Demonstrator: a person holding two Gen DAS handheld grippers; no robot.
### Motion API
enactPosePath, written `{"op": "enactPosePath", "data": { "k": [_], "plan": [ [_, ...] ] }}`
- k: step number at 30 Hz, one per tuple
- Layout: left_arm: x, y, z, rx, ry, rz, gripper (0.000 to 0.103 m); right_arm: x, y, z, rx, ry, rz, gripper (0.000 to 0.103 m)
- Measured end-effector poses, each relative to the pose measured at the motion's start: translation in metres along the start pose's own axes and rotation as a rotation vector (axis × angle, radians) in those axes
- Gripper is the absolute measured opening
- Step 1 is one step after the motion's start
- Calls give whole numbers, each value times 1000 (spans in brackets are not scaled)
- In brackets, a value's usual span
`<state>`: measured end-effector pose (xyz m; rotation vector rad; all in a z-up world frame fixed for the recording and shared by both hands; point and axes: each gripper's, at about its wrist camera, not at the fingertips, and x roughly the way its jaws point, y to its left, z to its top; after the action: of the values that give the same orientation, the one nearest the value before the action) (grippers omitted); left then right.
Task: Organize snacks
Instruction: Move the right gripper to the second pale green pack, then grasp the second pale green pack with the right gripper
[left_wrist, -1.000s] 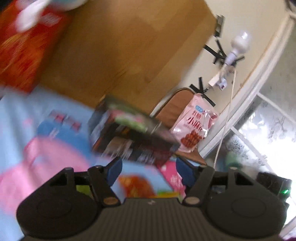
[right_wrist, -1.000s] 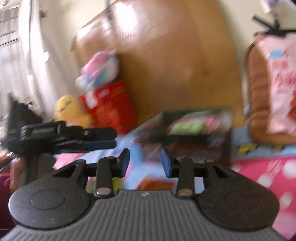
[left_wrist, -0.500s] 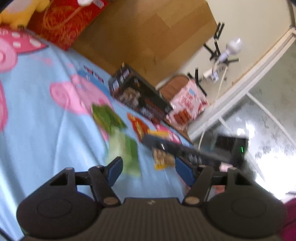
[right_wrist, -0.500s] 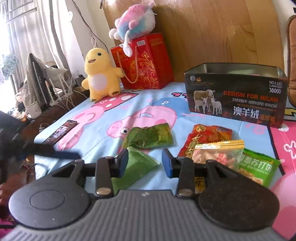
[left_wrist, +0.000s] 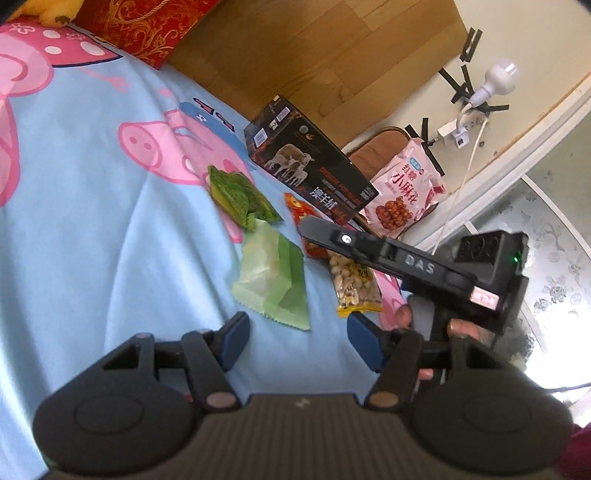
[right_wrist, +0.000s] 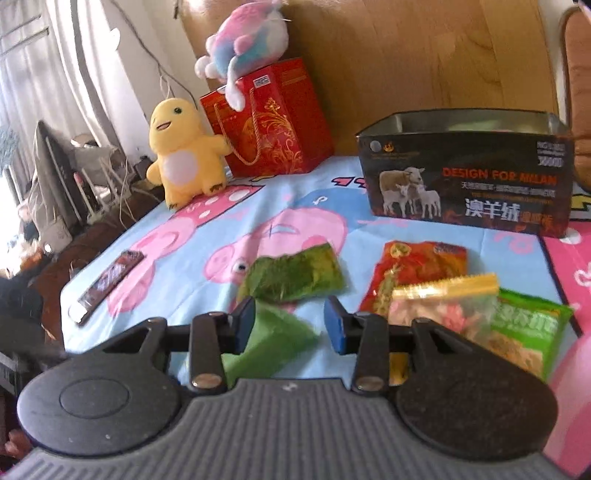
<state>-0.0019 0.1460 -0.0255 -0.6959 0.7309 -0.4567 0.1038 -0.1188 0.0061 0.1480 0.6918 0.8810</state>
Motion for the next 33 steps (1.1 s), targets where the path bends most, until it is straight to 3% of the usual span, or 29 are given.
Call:
{"op": "enactPosePath", "data": {
  "k": [4, 6, 10, 15, 20, 23, 27, 33],
  "plan": [
    [2, 3, 5, -21, -15, 21, 58, 21, 0, 3, 33, 64, 20, 40],
    [2, 5, 8, -29, -28, 26, 58, 23, 1, -1, 60, 94, 55, 43],
    [-1, 10, 14, -31, -63, 57, 58, 6, 6, -15, 79, 122, 123, 45],
    [-4, 19, 22, -72, -73, 41, 62, -24, 15, -41, 47, 142, 260, 51],
    [-25, 15, 25, -54, -117, 21, 68, -43, 27, -47, -88, 87, 152, 58],
    [-37, 15, 27, -52, -127, 5, 71, -43, 34, -50, -186, 88, 111, 72],
    [-34, 13, 24, -49, -92, -5, 71, -34, 47, -59, -345, 104, 53, 72],
    [-1, 6, 13, -20, 20, 6, 69, -18, 52, -64, -399, 93, 13, 73]
  ]
}}
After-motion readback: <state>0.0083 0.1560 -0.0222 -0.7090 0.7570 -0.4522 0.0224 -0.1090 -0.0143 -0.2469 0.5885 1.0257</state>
